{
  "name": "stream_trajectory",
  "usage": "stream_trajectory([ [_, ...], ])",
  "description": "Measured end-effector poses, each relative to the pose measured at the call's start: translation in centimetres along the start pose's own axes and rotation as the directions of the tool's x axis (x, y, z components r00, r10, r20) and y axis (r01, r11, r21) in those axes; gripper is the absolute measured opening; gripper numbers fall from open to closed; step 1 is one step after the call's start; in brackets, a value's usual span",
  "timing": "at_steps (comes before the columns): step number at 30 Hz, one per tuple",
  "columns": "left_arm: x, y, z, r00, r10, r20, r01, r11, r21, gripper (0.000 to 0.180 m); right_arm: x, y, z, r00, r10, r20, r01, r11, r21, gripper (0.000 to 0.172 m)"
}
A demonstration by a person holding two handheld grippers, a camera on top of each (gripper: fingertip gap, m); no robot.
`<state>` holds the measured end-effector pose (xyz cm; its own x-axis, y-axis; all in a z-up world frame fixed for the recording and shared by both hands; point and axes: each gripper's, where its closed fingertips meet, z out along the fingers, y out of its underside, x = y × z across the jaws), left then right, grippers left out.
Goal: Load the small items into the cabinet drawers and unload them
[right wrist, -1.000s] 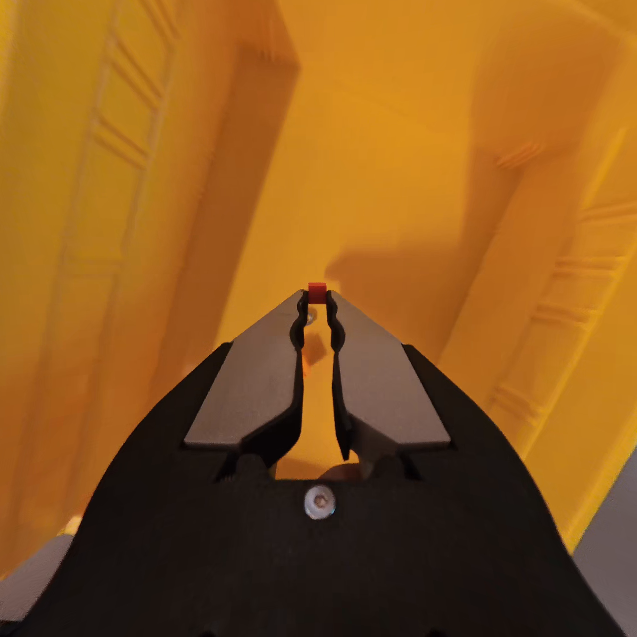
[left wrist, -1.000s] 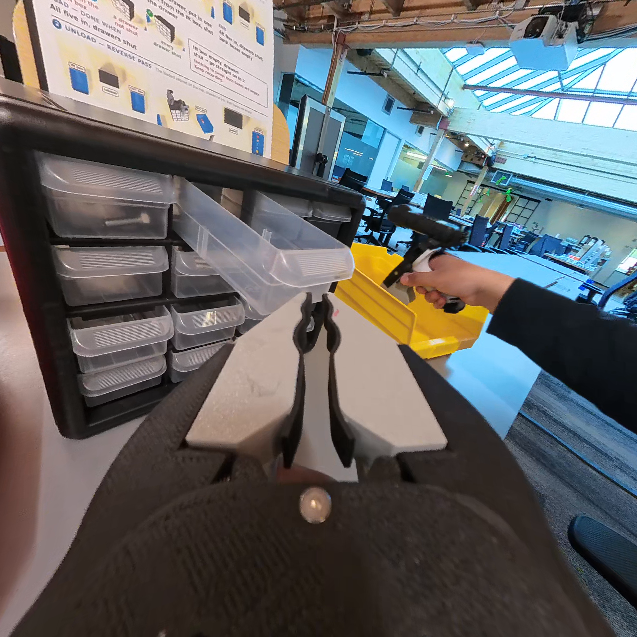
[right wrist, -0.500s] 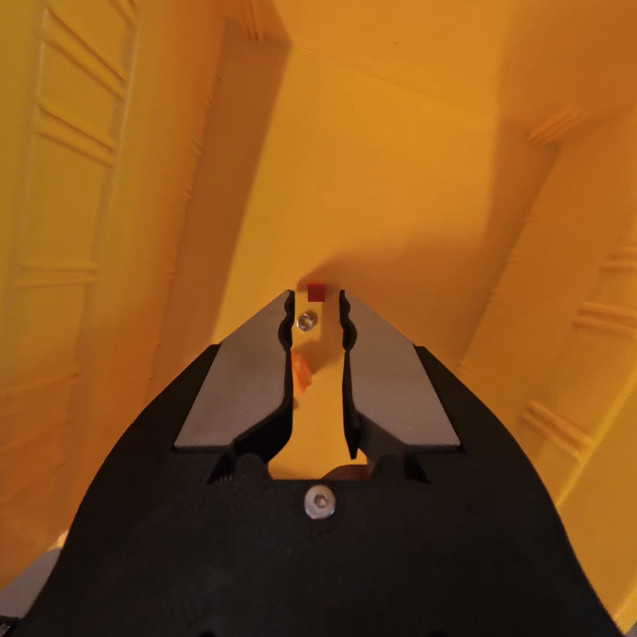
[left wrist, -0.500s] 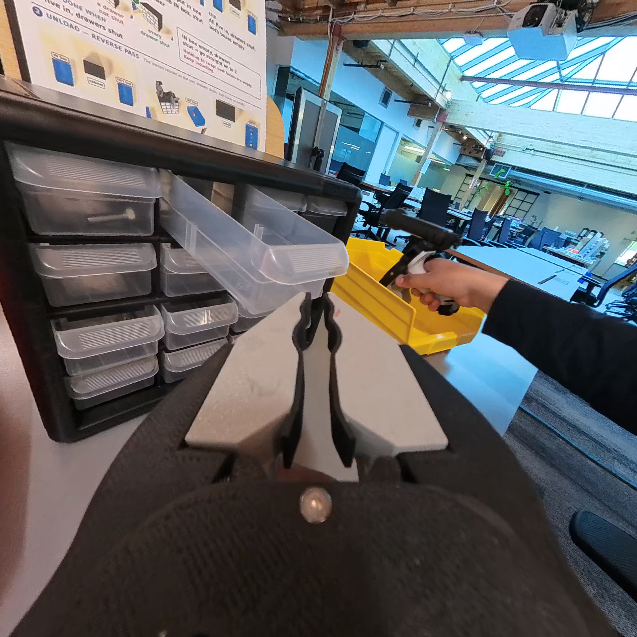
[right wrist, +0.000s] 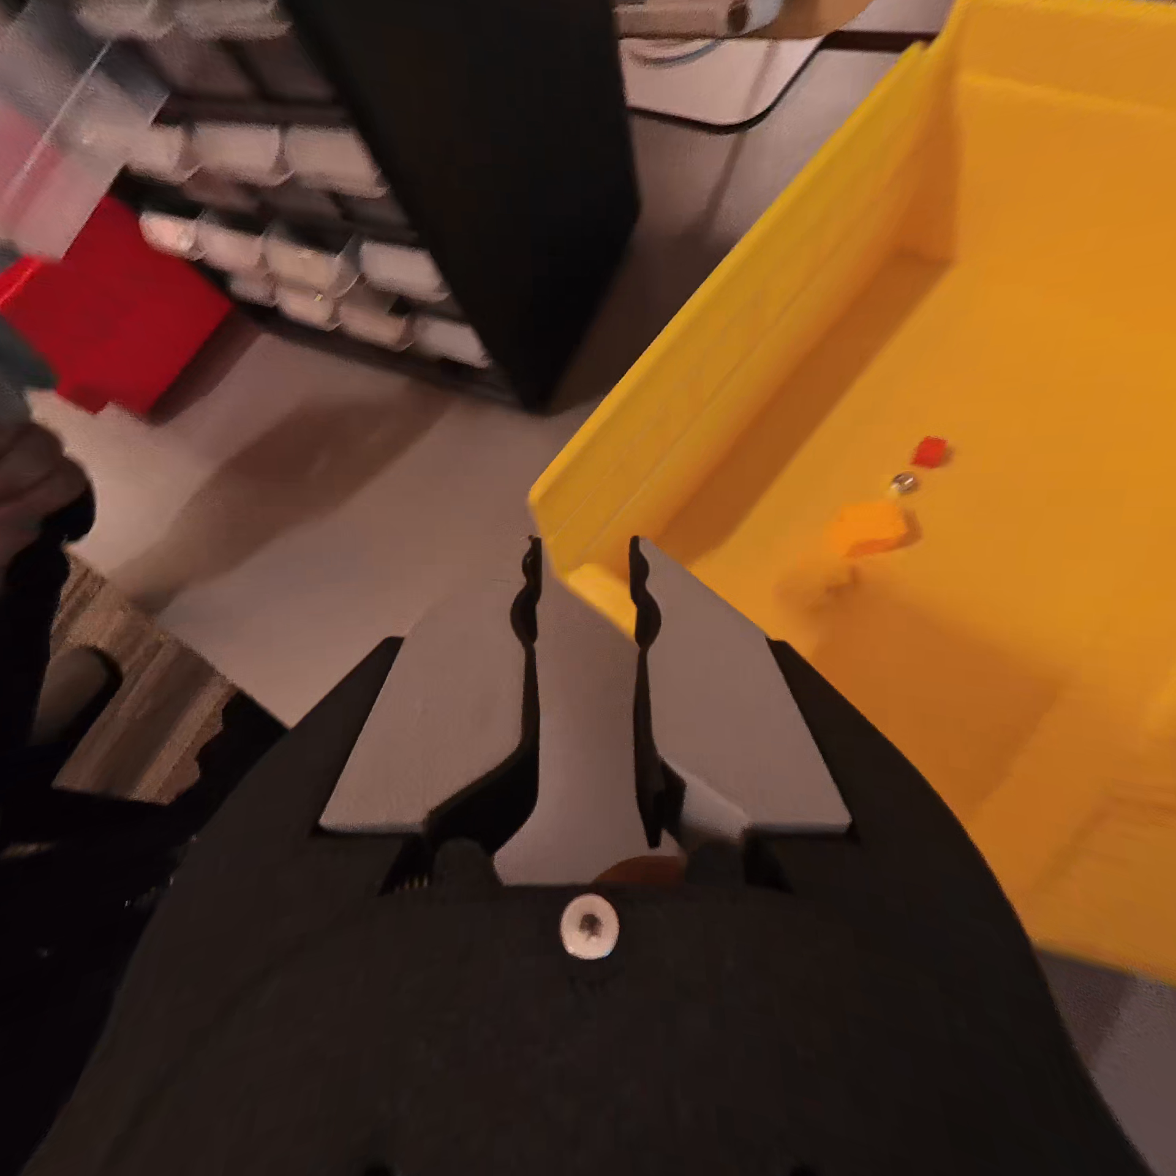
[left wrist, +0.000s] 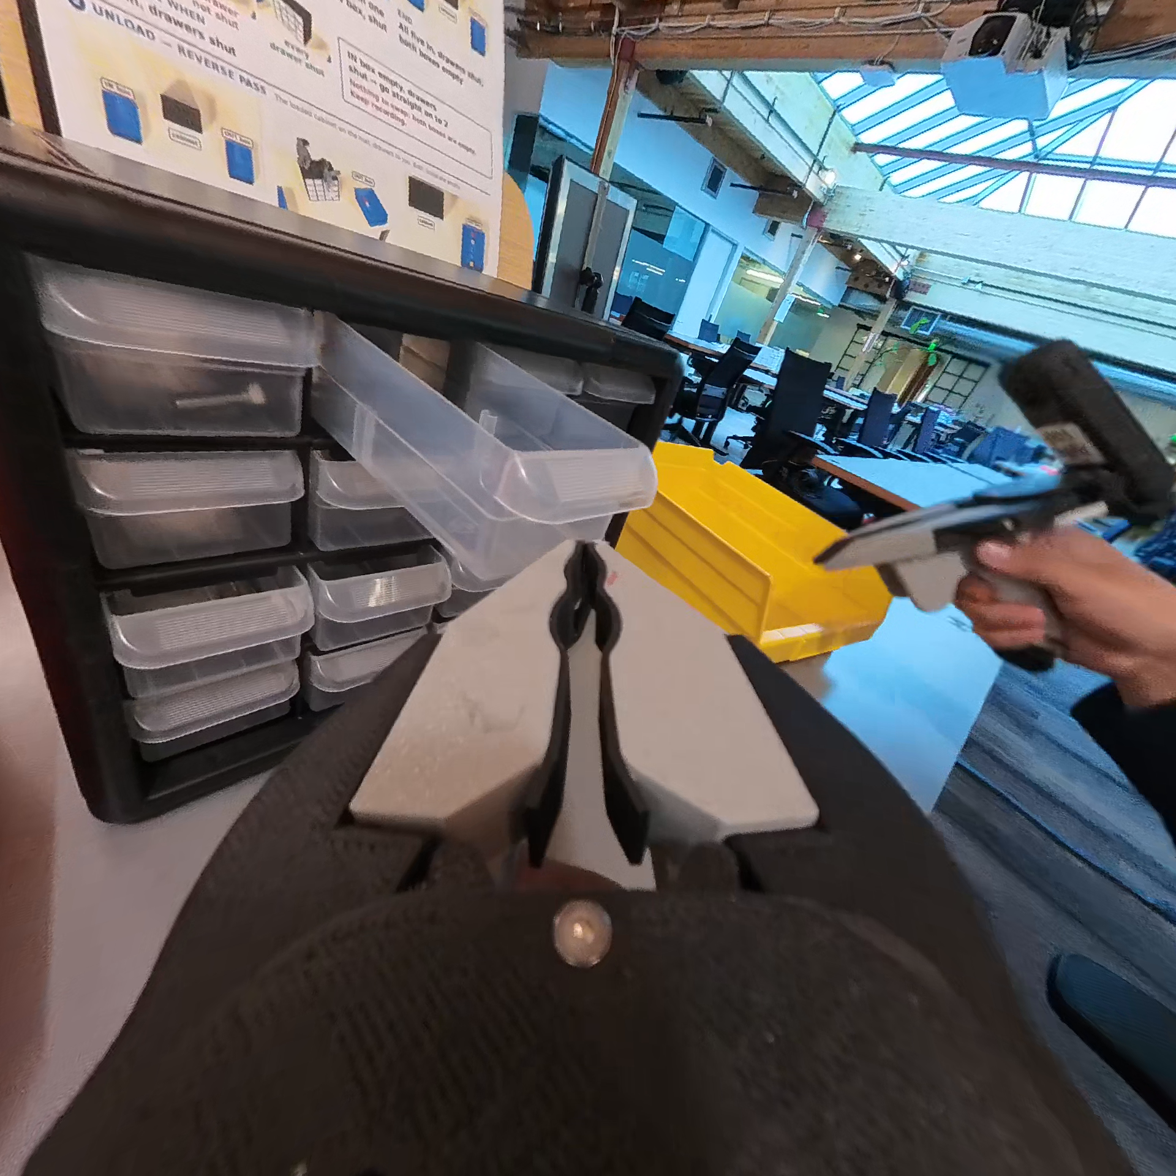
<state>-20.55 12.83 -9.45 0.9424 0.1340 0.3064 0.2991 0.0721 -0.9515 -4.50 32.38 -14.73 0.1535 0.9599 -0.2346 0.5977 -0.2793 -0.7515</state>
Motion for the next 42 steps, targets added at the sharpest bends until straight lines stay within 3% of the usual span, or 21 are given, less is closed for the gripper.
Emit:
stream_trajectory([
  [5, -2.4, -1.7, 2.1, 0.998, -0.022, 0.052, 0.021, 1.000, 0.020, 0.000, -3.1, 4.6, -1.6, 0.999, -0.030, 0.038, 0.030, 1.000, -0.004, 0.025],
  [10, -5.9, -3.2, 4.4, 0.991, -0.064, 0.117, 0.063, 0.998, 0.010, 0.000, -4.4, 6.4, -3.6, 0.998, 0.003, 0.063, -0.008, 0.997, 0.076, 0.025],
  [15, -7.1, -3.5, 4.7, 0.987, -0.048, 0.153, 0.048, 0.999, 0.009, 0.002, -4.6, 7.8, -5.0, 0.996, 0.047, 0.077, -0.058, 0.989, 0.139, 0.025],
  [18, -6.7, -3.5, 3.8, 0.990, -0.045, 0.137, 0.042, 0.999, 0.028, 0.011, -4.5, 9.0, -5.3, 0.997, 0.044, 0.065, -0.051, 0.994, 0.100, 0.026],
  [28, -8.6, -5.2, 0.6, 0.984, -0.095, 0.148, 0.071, 0.985, 0.158, 0.014, -6.7, 7.4, -7.4, 0.998, -0.008, 0.060, -0.003, 0.980, 0.197, 0.024],
  [32, -9.1, -5.5, 0.4, 0.984, -0.150, 0.093, 0.131, 0.974, 0.183, 0.014, -8.1, 6.6, -7.4, 0.996, -0.052, 0.079, 0.032, 0.971, 0.238, 0.023],
  [35, -8.7, -5.8, 1.0, 0.969, -0.248, -0.003, 0.246, 0.959, 0.144, 0.025, -8.4, 5.6, -7.4, 0.995, -0.097, 0.039, 0.082, 0.952, 0.294, 0.021],
  [42, -9.7, -5.9, 1.1, 0.936, -0.350, -0.039, 0.350, 0.914, 0.207, 0.011, -8.4, 5.9, -6.2, 0.994, -0.103, 0.020, 0.094, 0.957, 0.273, 0.020],
])
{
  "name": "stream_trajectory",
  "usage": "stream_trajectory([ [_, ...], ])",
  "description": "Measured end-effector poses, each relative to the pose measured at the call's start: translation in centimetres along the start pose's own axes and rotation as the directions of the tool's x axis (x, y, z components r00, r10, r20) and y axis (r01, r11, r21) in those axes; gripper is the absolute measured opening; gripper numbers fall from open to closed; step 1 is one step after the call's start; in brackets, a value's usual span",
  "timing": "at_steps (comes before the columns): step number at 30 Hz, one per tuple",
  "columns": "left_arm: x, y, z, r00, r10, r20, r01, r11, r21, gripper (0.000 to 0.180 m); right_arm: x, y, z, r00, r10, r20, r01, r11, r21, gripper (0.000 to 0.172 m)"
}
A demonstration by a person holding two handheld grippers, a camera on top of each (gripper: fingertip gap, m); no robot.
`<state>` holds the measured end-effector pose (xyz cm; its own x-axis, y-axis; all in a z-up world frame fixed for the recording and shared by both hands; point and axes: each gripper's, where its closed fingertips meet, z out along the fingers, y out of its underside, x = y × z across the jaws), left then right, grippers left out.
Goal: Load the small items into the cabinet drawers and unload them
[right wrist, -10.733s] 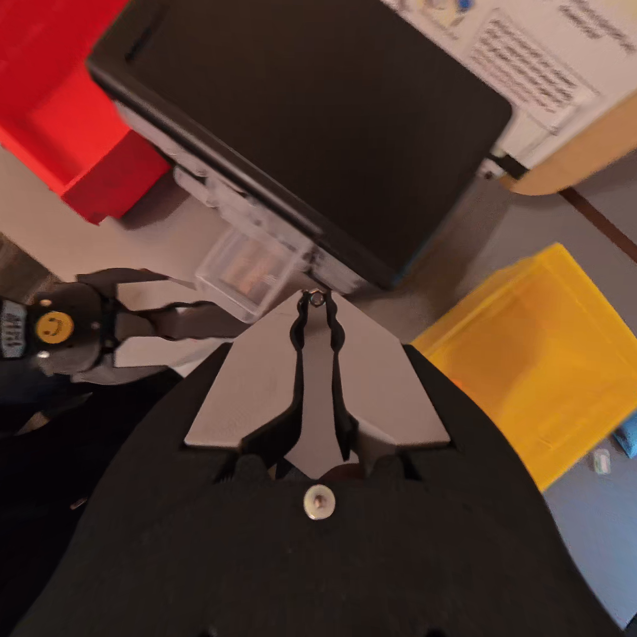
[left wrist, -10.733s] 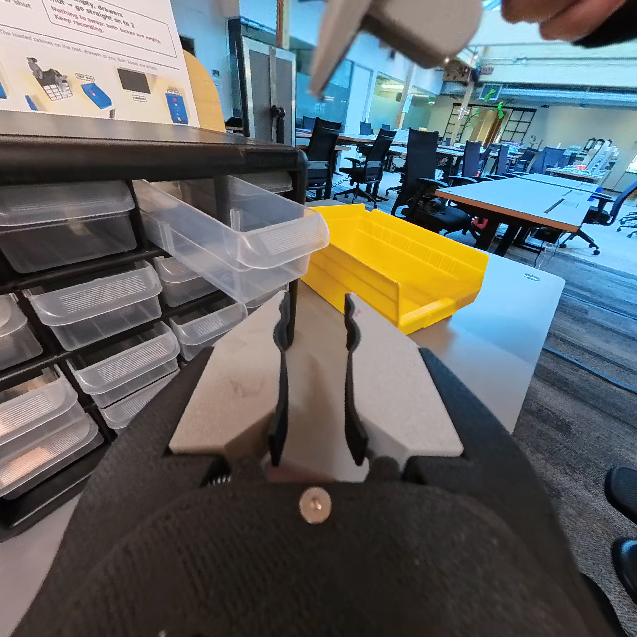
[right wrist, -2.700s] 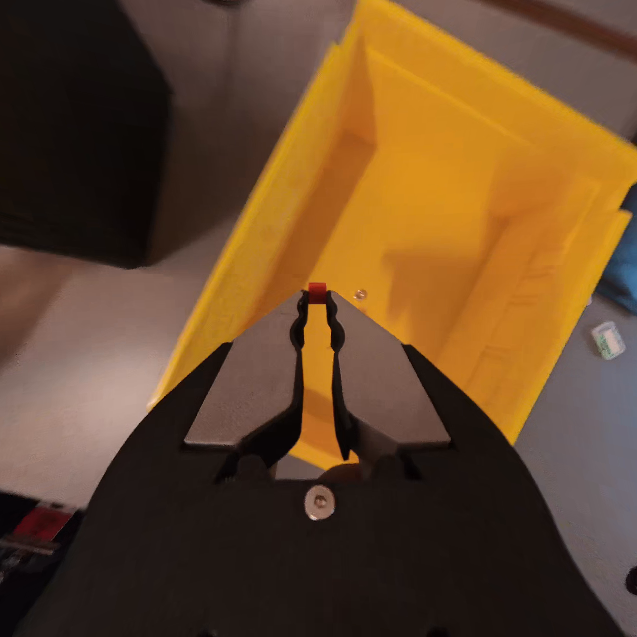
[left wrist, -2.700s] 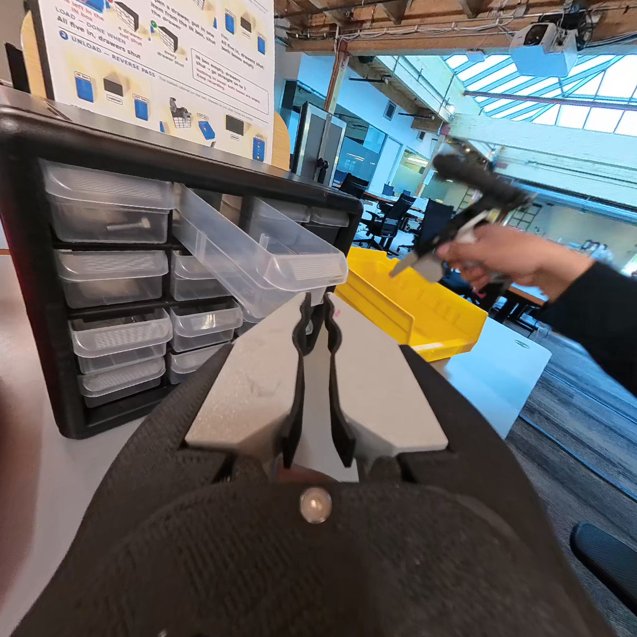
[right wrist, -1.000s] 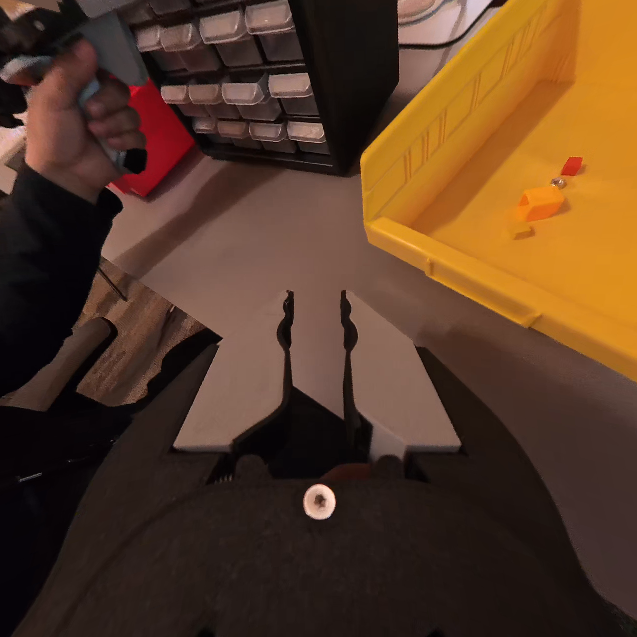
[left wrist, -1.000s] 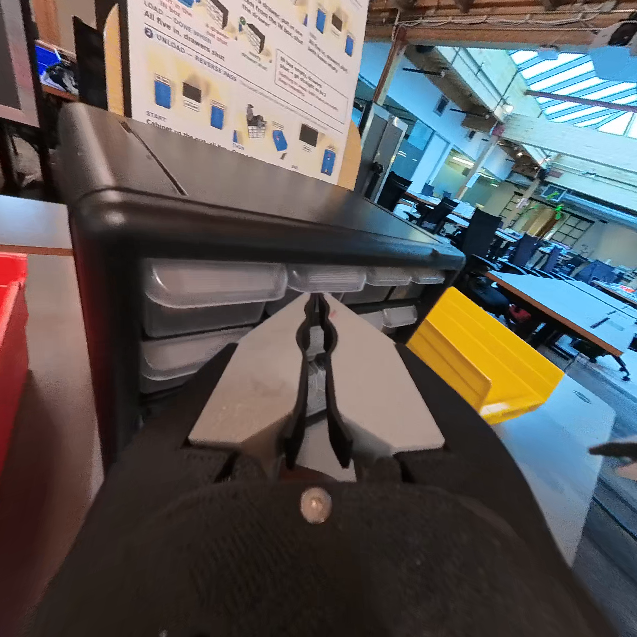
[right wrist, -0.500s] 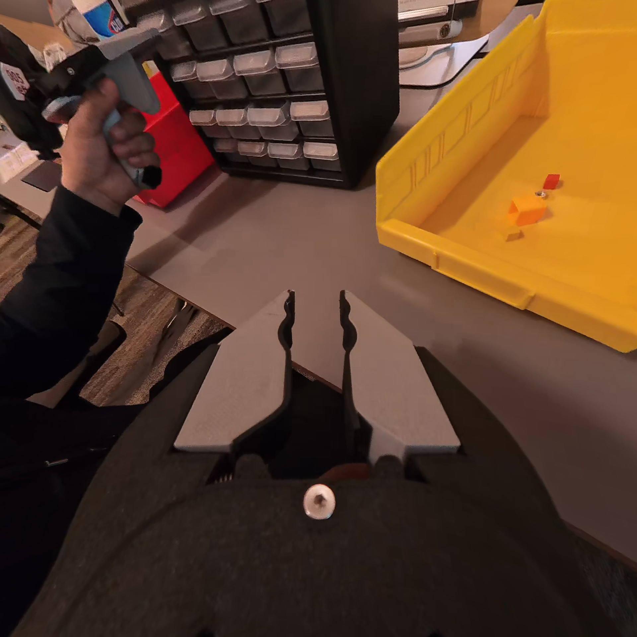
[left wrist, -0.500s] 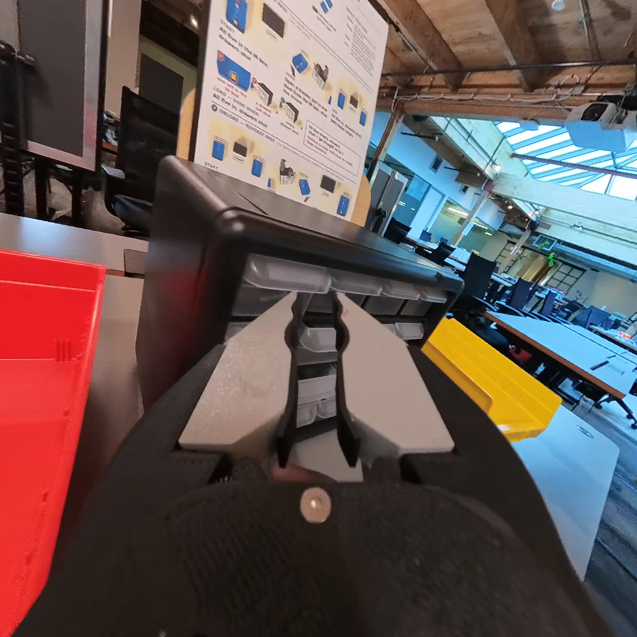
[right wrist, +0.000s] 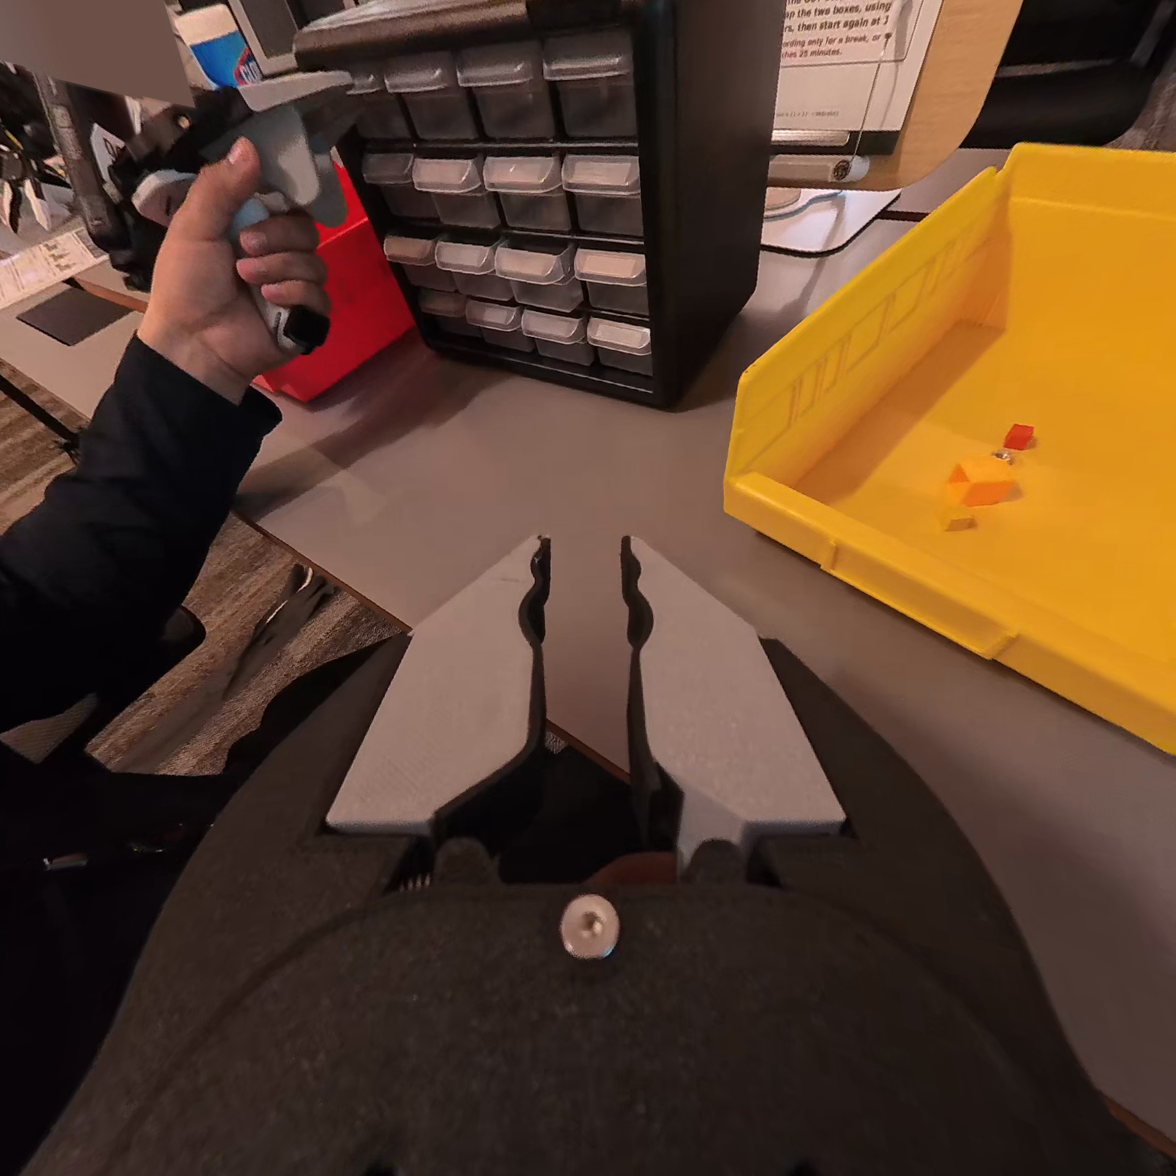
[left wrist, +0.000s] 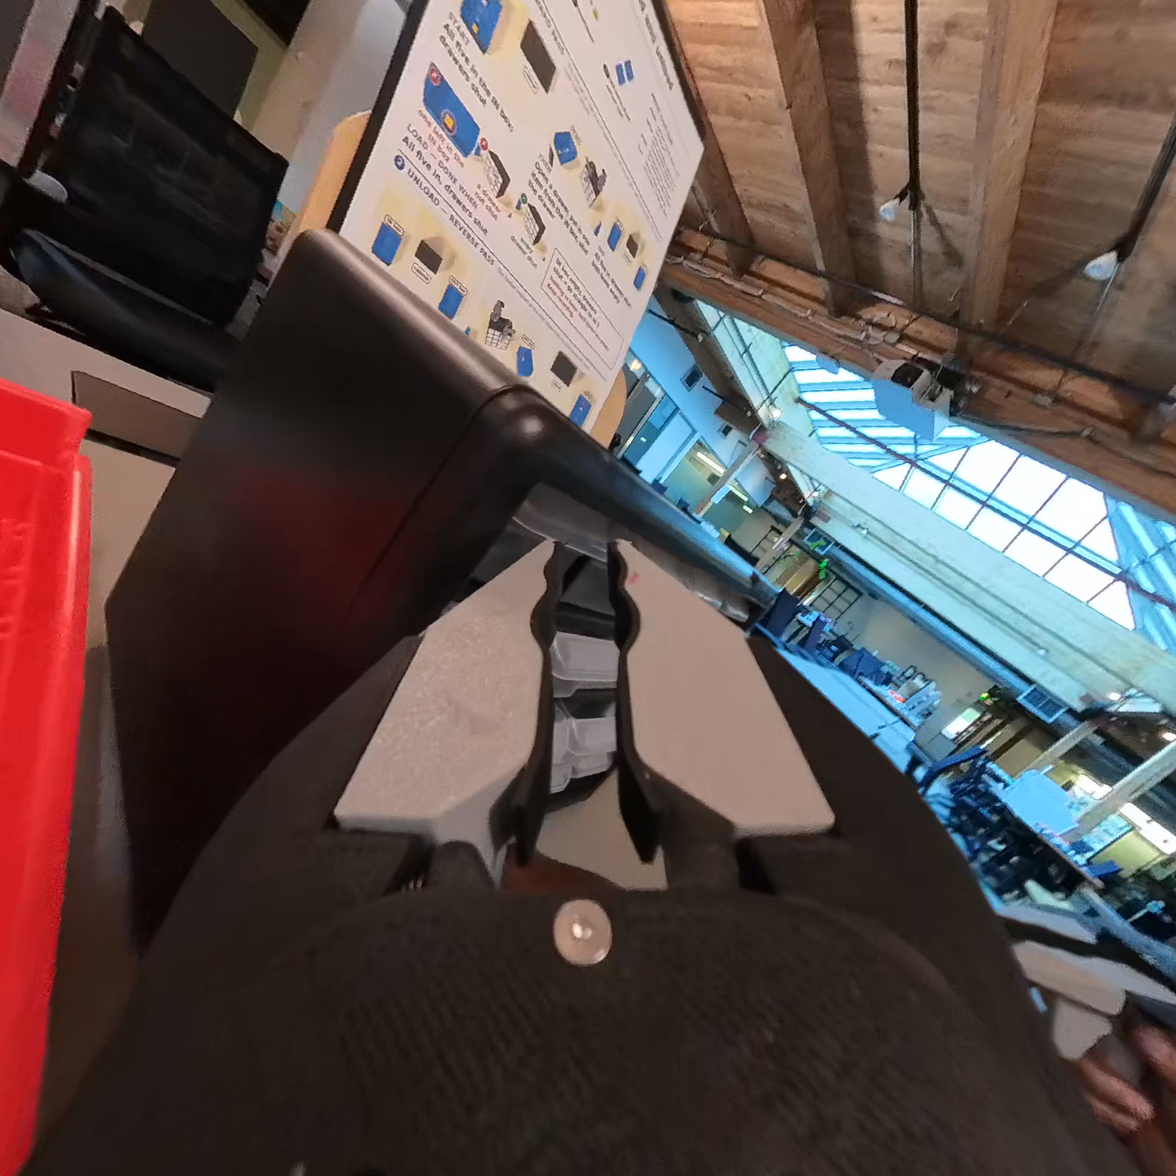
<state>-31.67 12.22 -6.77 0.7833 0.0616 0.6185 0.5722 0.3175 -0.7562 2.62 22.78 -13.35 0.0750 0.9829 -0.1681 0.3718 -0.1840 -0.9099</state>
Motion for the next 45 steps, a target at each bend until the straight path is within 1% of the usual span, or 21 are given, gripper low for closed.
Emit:
stream_trajectory([
  [4, -0.3, -0.3, 0.1, 0.996, -0.088, -0.014, 0.088, 0.996, 0.022, 0.009, 0.1, 0.4, 0.3, 1.000, -0.005, -0.003, 0.005, 1.000, -0.015, 0.020],
  [5, -0.4, -0.3, 0.1, 0.995, -0.100, -0.009, 0.100, 0.995, 0.023, 0.006, 0.1, 0.4, 0.3, 1.000, -0.006, -0.005, 0.005, 1.000, -0.013, 0.019],
  [8, -0.6, -0.3, 0.2, 0.992, -0.123, -0.011, 0.123, 0.992, 0.026, 0.005, 0.2, 0.1, -0.1, 1.000, 0.000, -0.006, 0.000, 1.000, 0.001, 0.019],
  [13, -0.5, -0.3, 0.1, 0.996, -0.085, 0.017, 0.085, 0.996, 0.015, 0.005, 0.4, 0.0, -0.6, 1.000, 0.006, -0.008, -0.006, 1.000, 0.011, 0.019],
  [19, -0.3, -0.1, -0.1, 0.996, -0.076, 0.048, 0.075, 0.997, 0.031, 0.005, 0.2, -0.4, -1.2, 1.000, 0.003, -0.002, -0.003, 1.000, 0.027, 0.018],
  [30, 0.5, 0.2, -1.1, 0.994, -0.094, 0.062, 0.093, 0.995, 0.027, 0.004, -0.6, -0.4, -1.8, 0.999, -0.033, 0.008, 0.033, 0.999, 0.012, 0.019],
  [32, 0.6, 0.4, -1.3, 0.993, -0.093, 0.073, 0.091, 0.995, 0.027, 0.000, -0.9, -0.6, -2.0, 0.999, -0.034, 0.019, 0.034, 0.999, 0.019, 0.019],
  [35, 1.9, 0.5, -1.7, 0.996, -0.084, 0.027, 0.083, 0.996, 0.036, 0.000, -1.1, -0.8, -2.4, 0.999, -0.039, 0.021, 0.039, 0.999, 0.025, 0.019],
  [39, 2.2, 0.6, -2.1, 0.998, -0.029, 0.059, 0.026, 0.999, 0.037, 0.000, -1.2, -1.2, -3.1, 0.999, -0.040, 0.019, 0.039, 0.998, 0.046, 0.019],
  [43, 2.3, 0.8, -2.5, 0.995, -0.096, 0.022, 0.095, 0.994, 0.049, 0.000, -1.3, -1.4, -3.6, 0.999, -0.050, 0.015, 0.049, 0.997, 0.055, 0.019],
  [45, 2.0, 0.8, -2.6, 0.994, -0.106, 0.021, 0.105, 0.993, 0.050, 0.009, -1.3, -1.4, -3.7, 0.999, -0.051, 0.015, 0.050, 0.997, 0.056, 0.019],
])
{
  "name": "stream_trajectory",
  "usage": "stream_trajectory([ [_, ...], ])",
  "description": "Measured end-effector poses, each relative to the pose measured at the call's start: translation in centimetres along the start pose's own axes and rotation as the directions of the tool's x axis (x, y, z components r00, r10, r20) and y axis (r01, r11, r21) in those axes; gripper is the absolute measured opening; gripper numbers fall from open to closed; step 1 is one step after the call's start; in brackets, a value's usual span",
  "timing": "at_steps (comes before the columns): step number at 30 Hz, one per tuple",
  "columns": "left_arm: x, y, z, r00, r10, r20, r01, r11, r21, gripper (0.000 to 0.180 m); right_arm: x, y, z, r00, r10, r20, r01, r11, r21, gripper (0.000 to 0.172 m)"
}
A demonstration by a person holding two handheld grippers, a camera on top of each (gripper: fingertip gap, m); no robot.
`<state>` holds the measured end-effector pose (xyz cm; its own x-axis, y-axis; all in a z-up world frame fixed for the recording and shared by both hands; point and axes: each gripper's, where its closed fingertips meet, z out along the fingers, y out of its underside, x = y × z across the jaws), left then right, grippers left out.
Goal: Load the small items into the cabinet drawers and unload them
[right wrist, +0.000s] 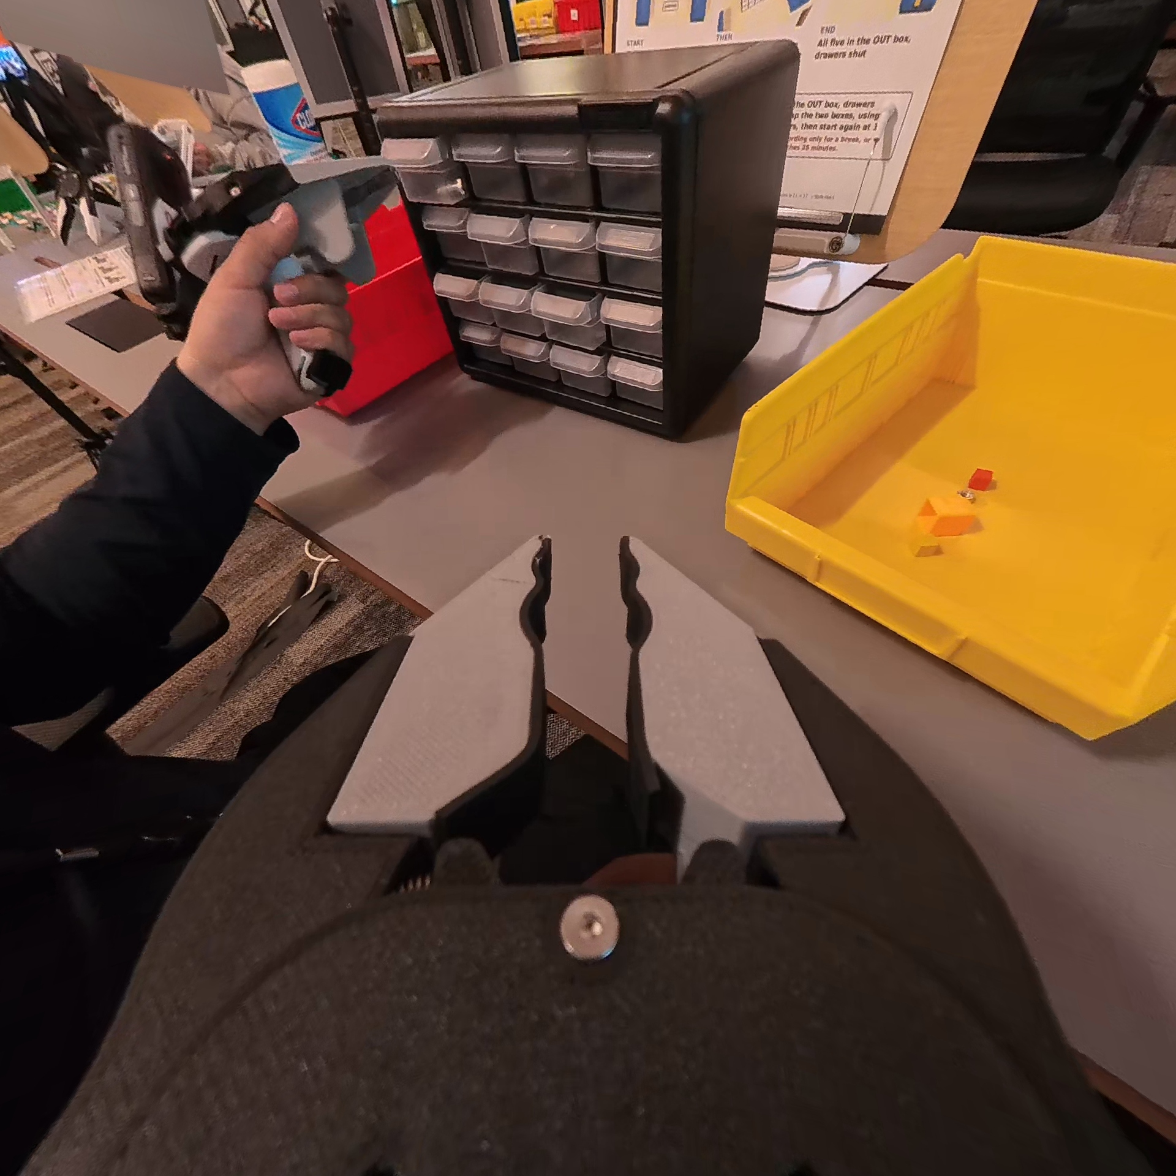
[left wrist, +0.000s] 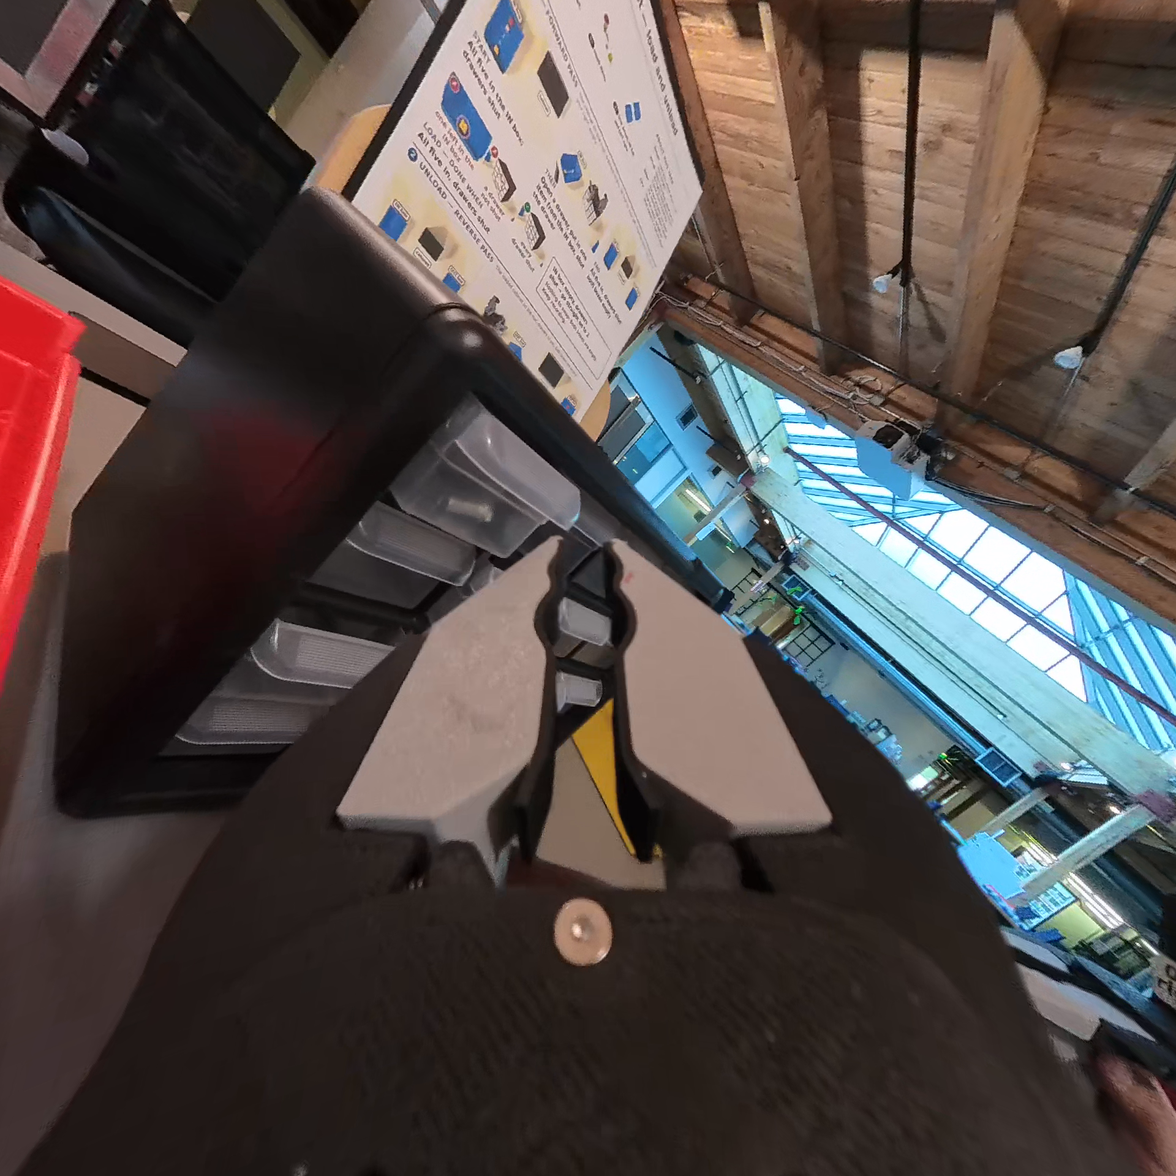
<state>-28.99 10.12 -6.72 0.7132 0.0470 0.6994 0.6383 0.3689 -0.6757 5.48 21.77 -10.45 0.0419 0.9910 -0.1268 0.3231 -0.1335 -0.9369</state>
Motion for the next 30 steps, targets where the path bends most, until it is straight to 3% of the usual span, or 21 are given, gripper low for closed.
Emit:
stream_trajectory([
  [12, -1.3, -1.2, 0.8, 0.999, -0.033, -0.018, 0.033, 0.999, 0.012, 0.021, 0.3, 0.1, 0.3, 1.000, 0.003, -0.005, -0.004, 1.000, -0.005, 0.019],
  [30, -2.4, -1.7, 2.6, 0.991, -0.119, -0.062, 0.120, 0.993, 0.019, 0.007, 1.0, 1.3, 1.5, 1.000, 0.025, -0.013, -0.025, 0.999, -0.045, 0.019],
])
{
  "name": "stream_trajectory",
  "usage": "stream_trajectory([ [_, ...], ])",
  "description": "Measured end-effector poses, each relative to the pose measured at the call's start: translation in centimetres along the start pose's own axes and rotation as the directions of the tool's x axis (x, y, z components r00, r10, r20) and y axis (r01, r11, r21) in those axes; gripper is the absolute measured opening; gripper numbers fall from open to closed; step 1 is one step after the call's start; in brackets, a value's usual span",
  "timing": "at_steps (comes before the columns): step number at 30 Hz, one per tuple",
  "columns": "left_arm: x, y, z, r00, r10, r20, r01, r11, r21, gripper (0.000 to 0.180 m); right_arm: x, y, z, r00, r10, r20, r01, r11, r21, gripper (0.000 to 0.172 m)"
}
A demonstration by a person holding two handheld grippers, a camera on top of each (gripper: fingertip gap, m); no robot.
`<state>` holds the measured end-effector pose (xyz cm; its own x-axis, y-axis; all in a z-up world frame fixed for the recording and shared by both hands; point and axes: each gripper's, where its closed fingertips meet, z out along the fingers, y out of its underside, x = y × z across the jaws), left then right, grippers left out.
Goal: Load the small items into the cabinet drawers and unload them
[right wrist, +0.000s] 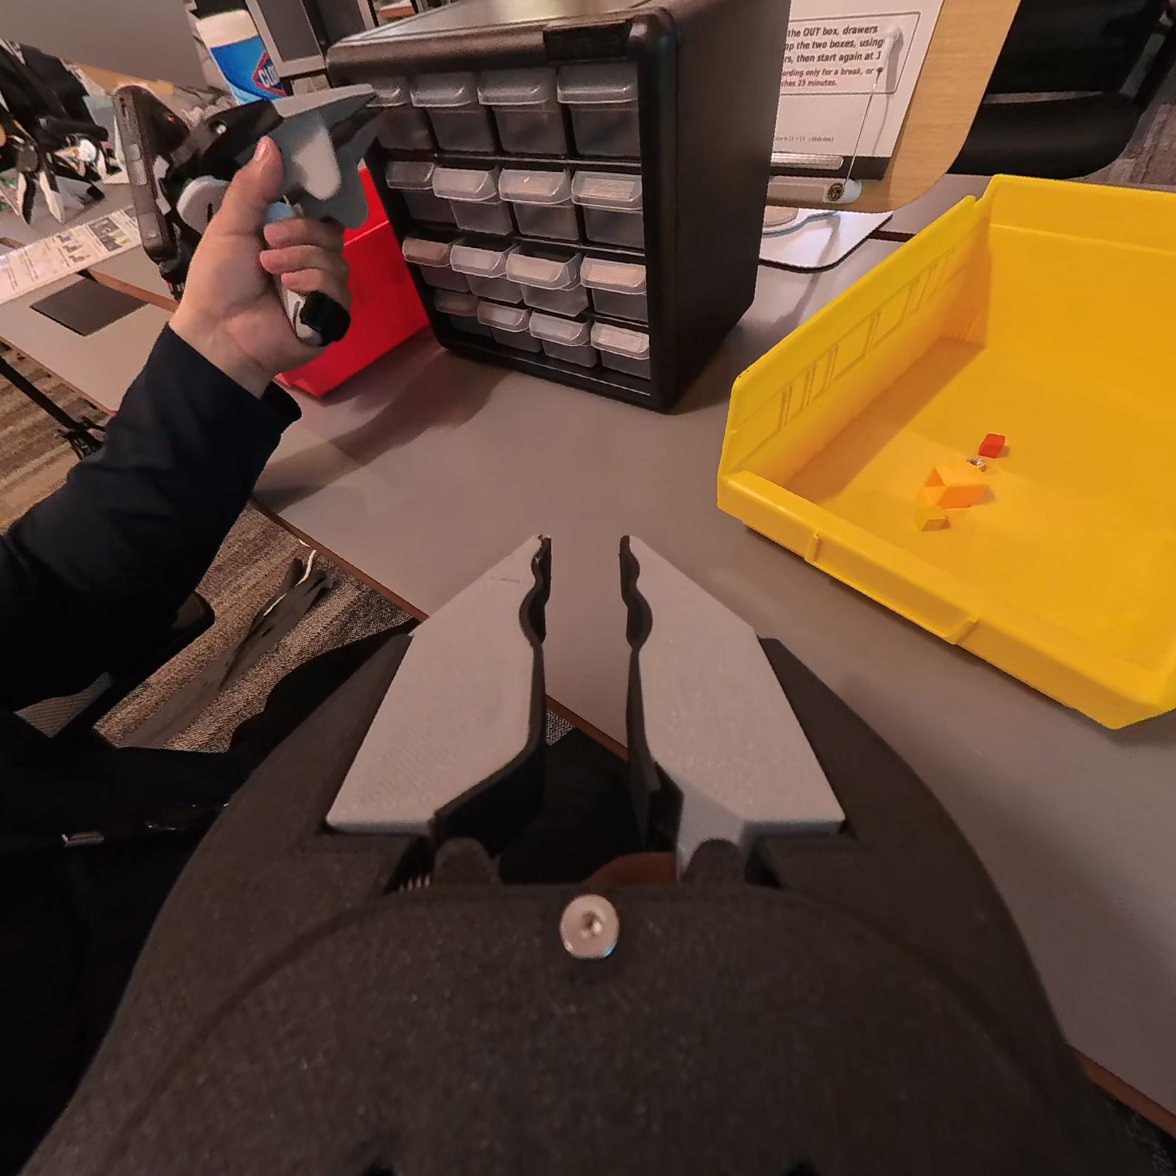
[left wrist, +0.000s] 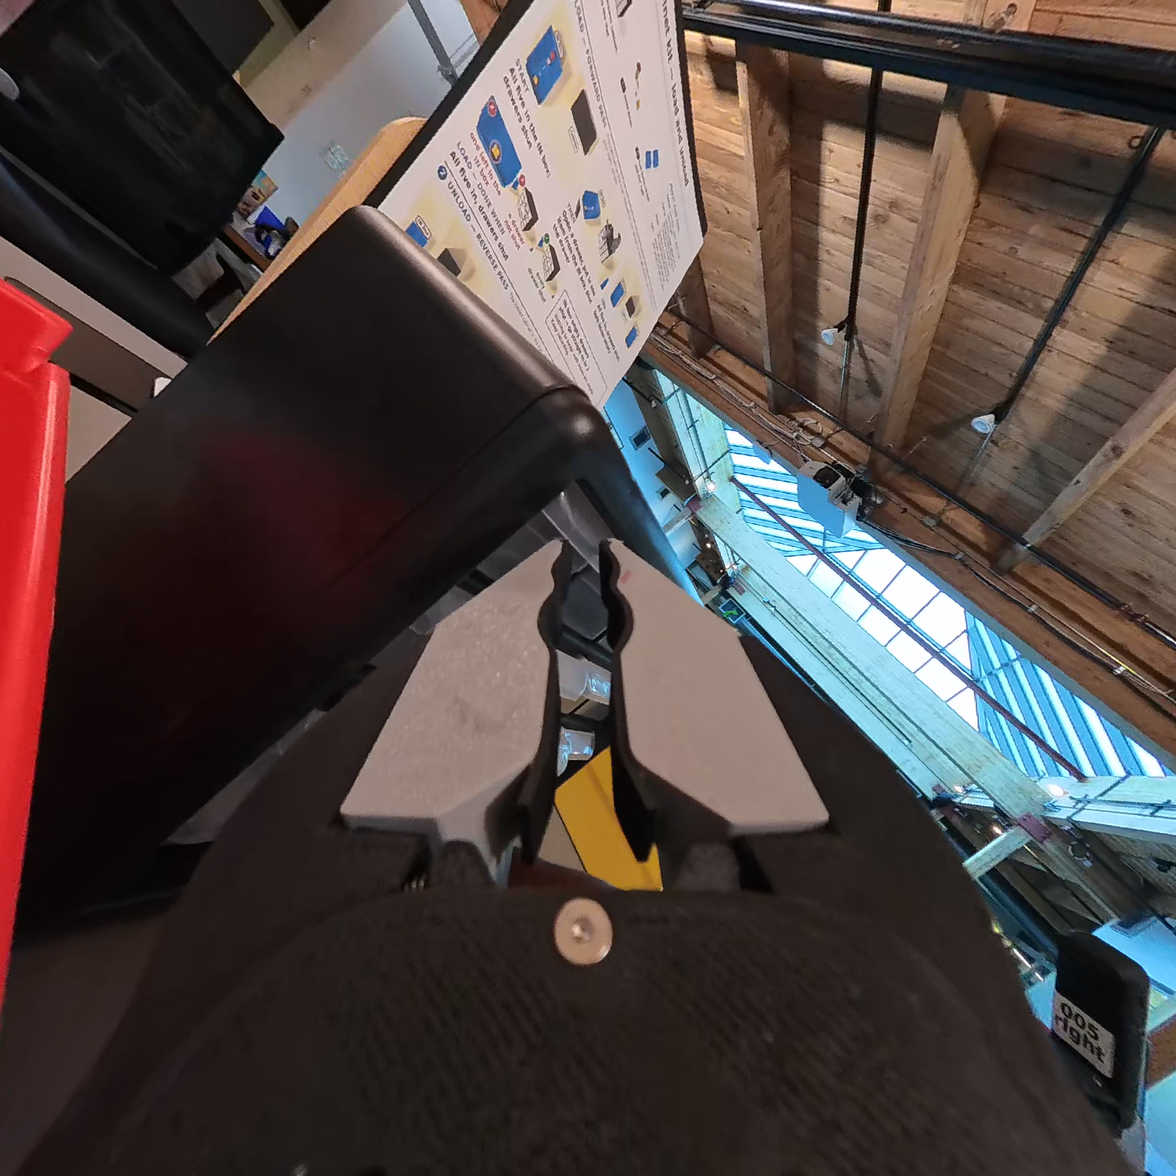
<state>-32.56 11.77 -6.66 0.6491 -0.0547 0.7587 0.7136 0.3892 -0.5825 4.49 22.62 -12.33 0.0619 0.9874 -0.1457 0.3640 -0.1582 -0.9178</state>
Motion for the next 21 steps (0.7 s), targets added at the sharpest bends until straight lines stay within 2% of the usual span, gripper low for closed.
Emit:
stream_trajectory([
  [6, 0.5, 0.4, -0.7, 1.000, -0.008, 0.012, 0.008, 1.000, 0.009, 0.005, -0.5, -0.3, -0.1, 1.000, 0.003, 0.018, -0.003, 1.000, 0.010, 0.019],
  [12, 2.1, 1.4, -2.7, 1.000, -0.001, 0.024, 0.000, 1.000, 0.005, 0.006, -3.4, -2.2, 1.4, 0.989, 0.005, 0.151, -0.009, 1.000, 0.030, 0.019],
  [16, 3.2, 2.2, -4.2, 1.000, -0.004, 0.015, 0.004, 1.000, 0.008, 0.006, -7.1, -5.3, 4.6, 0.960, -0.066, 0.272, 0.068, 0.998, 0.003, 0.019],
  [21, 4.1, 2.9, -5.2, 1.000, 0.000, 0.017, 0.000, 1.000, 0.007, 0.005, -12.2, -11.4, 11.9, 0.896, -0.186, 0.404, 0.245, 0.964, -0.100, 0.020],
])
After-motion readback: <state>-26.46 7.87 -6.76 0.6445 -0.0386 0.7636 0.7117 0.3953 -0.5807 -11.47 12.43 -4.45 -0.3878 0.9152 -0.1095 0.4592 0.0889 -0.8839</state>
